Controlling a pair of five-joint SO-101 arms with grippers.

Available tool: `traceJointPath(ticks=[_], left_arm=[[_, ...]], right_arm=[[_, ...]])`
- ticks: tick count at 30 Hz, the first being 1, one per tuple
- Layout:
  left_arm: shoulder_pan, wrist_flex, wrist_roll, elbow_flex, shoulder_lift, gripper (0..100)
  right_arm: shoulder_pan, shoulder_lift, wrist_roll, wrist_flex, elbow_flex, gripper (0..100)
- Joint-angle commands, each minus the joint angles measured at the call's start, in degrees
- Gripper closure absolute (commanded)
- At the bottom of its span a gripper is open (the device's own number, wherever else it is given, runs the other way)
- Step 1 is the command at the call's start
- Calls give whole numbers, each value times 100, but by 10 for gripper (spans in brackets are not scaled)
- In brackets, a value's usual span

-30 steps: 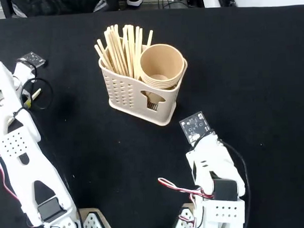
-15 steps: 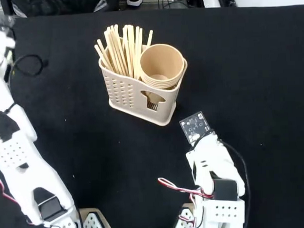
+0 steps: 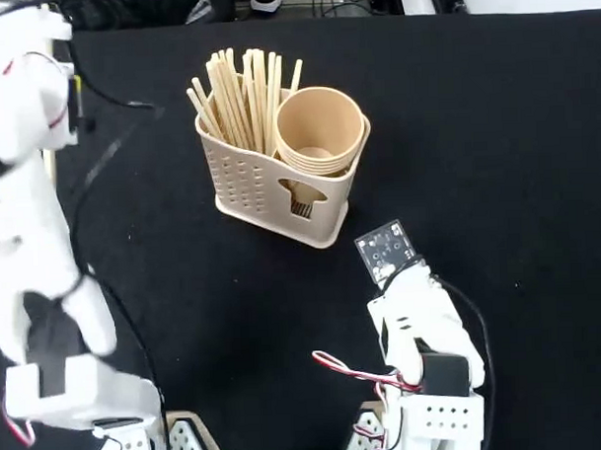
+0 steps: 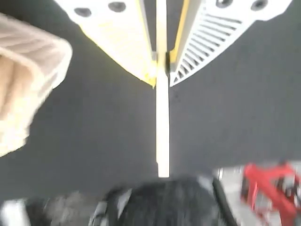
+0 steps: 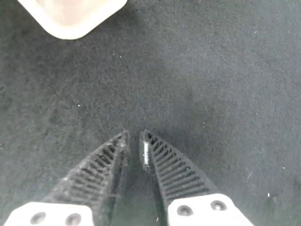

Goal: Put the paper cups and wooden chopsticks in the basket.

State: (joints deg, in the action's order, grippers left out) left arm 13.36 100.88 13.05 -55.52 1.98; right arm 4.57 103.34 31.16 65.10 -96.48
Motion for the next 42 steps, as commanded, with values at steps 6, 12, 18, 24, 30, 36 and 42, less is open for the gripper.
traceJointPath(ticks=[6, 12, 18, 24, 30, 36, 42], left_arm=[[-1156, -18, -809, 154, 1679, 970], [-2000, -615, -949, 602, 2822, 970], [-2563, -2664, -1345, 2448, 3552, 971], [-2097, -6013, -2251, 5938, 4246, 972], [-2000, -9433, -2277, 8690, 5169, 972], [-2009, -9793, -2286, 9156, 5222, 971], [-2009, -9802, -2312, 9138, 4607, 971]], right_arm=[[-44, 409, 18, -97, 40, 946], [-44, 409, 18, -97, 40, 946], [-44, 409, 18, -97, 40, 946], [-44, 409, 18, -97, 40, 946], [-44, 409, 18, -97, 31, 946], [-44, 409, 18, -97, 31, 946], [-35, 409, 18, -97, 31, 946]])
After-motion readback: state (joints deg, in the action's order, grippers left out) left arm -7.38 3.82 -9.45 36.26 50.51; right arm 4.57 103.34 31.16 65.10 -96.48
